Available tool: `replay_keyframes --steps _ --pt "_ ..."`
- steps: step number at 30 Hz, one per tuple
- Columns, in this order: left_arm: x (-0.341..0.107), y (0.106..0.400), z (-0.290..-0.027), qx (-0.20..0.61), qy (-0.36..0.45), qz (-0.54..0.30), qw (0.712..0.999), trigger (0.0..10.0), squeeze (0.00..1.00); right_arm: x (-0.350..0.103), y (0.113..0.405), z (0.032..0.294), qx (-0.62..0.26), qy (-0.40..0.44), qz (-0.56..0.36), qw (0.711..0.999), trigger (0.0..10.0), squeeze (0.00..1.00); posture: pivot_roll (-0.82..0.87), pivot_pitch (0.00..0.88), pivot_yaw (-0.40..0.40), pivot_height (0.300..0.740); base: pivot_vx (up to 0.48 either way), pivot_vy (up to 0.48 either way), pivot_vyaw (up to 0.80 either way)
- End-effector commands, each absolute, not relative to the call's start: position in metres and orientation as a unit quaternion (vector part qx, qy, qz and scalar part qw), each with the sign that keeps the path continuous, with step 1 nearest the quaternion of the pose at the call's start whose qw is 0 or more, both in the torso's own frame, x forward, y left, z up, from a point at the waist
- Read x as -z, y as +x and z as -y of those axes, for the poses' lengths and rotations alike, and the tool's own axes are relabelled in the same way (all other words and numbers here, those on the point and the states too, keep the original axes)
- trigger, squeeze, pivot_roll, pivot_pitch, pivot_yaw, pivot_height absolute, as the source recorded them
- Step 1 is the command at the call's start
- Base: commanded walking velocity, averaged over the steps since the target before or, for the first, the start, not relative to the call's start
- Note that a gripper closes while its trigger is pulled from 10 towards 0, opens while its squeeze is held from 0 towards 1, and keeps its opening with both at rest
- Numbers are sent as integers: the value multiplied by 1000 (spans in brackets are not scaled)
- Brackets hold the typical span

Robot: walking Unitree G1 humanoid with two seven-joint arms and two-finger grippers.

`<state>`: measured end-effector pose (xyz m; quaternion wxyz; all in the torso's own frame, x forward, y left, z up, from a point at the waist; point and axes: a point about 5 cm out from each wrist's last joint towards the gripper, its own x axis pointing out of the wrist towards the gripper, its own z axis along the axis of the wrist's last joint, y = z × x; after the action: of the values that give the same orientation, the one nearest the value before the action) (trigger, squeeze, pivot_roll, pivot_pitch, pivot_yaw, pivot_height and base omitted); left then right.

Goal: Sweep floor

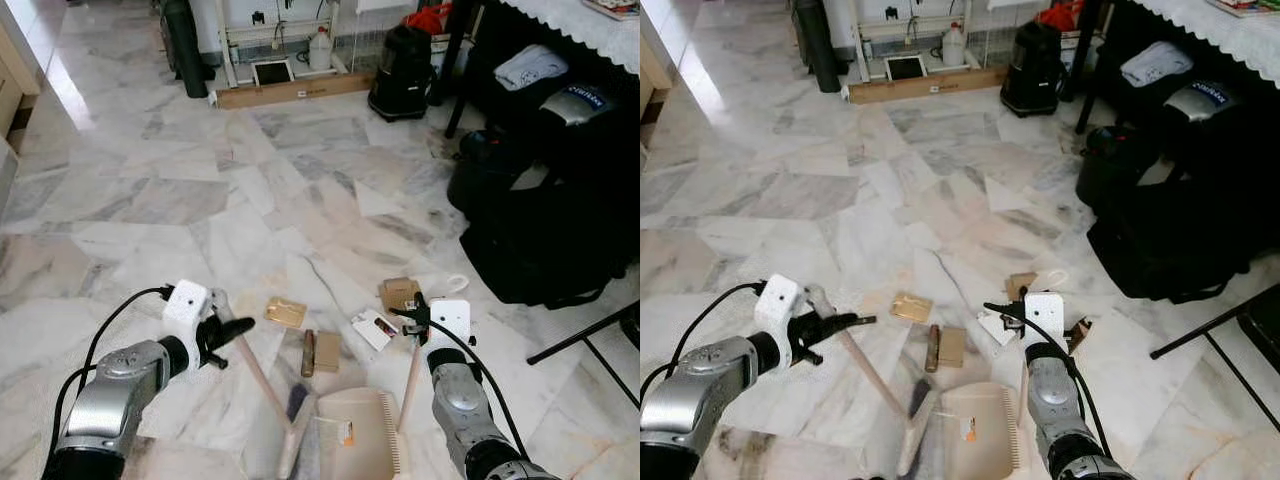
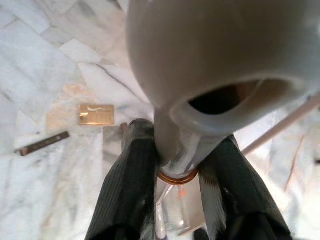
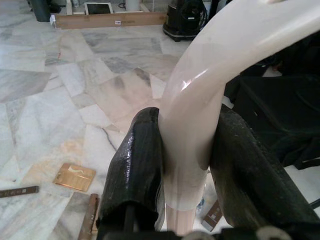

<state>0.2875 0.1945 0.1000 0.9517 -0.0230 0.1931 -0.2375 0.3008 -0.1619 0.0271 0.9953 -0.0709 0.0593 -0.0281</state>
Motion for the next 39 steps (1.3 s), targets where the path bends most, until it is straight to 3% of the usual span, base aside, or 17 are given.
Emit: replay_keyframes --steps 1,11,16,28,39 --pt "-100 287 -192 240 -61 -196 949 10000 0 -13 292 165 27 -78 -101 991 10000 0 54 99 -22 740 0 0 0" --pt "-115 291 -191 230 -71 -158 958 10000 0 -13 291 166 28 -78 -102 991 10000 0 54 109 -23 740 0 0 0" --pt "-150 299 -191 219 -103 -47 969 10000 0 -20 298 165 26 -80 -87 993 10000 0 50 107 -25 740 0 0 0" --pt "-189 308 -193 169 -157 91 969 10000 0 -41 313 166 25 -76 -40 996 10000 0 28 86 -43 740 0 0 0" --pt "-175 313 -190 125 -96 86 984 10000 0 -52 314 165 26 -44 2 999 10000 0 0 75 -48 740 0 0 0"
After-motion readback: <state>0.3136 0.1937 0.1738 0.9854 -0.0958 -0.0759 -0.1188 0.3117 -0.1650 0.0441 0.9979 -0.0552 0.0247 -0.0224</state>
